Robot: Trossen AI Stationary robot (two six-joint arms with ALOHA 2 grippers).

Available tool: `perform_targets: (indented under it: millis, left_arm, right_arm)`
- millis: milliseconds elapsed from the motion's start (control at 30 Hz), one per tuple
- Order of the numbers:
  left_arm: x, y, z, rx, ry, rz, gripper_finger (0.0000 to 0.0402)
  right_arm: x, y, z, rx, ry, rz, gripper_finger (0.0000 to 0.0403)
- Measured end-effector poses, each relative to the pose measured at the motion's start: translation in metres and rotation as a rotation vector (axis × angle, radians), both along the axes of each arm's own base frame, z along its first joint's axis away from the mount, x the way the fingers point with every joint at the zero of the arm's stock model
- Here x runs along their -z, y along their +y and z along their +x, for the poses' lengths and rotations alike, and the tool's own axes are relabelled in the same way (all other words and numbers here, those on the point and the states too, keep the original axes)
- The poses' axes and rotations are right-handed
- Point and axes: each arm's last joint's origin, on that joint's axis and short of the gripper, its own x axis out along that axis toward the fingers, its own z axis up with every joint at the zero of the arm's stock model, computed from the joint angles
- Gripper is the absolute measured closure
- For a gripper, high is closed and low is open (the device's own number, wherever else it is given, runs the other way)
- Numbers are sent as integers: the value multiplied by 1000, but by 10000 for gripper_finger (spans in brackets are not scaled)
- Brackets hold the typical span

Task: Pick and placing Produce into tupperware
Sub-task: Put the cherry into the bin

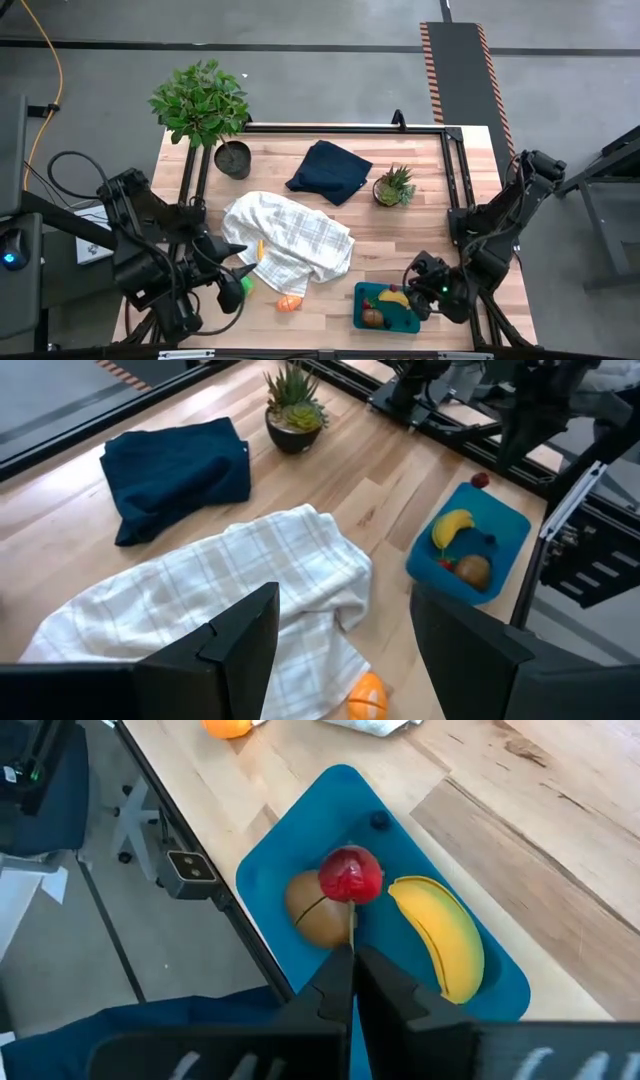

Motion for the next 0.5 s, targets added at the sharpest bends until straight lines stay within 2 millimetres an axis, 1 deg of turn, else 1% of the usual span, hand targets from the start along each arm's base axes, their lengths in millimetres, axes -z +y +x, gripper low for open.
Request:
perform_targets:
  millis: [167,333,500]
  left_arm:
    - [3,-3,2,-9,4,-5,186]
    - [4,-3,2,-13,8,-19,186]
    - [4,-3,2,-20,3,-30,186]
  right_arm:
    - [5,2,1,0,15,-22,403]
    - [15,9,2,-11,42,-56,403]
    - [21,13,-4,-10,75,-77,403]
